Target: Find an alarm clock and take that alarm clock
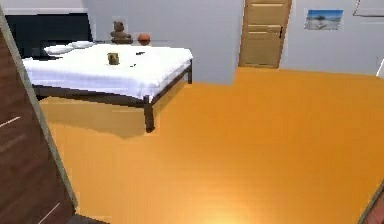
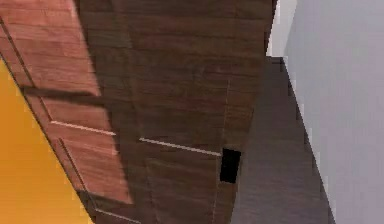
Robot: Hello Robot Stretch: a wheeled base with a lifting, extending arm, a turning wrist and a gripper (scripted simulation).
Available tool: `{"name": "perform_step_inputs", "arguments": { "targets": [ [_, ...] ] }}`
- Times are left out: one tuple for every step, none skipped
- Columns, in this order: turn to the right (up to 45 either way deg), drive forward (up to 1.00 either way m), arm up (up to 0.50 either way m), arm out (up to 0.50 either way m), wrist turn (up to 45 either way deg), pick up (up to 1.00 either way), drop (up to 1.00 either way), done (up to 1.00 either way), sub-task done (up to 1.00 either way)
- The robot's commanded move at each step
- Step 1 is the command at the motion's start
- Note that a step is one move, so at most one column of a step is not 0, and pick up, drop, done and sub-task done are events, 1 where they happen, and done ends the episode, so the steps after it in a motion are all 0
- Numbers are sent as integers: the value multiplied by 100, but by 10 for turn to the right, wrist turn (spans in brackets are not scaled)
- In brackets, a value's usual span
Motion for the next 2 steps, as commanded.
{"name": "perform_step_inputs", "arguments": {
  "targets": [
    [150, 0, 0, 0, 0, 0, 0, 0, 0],
    [0, 100, 0, 0, 0, 0, 0, 0, 0]
  ]
}}
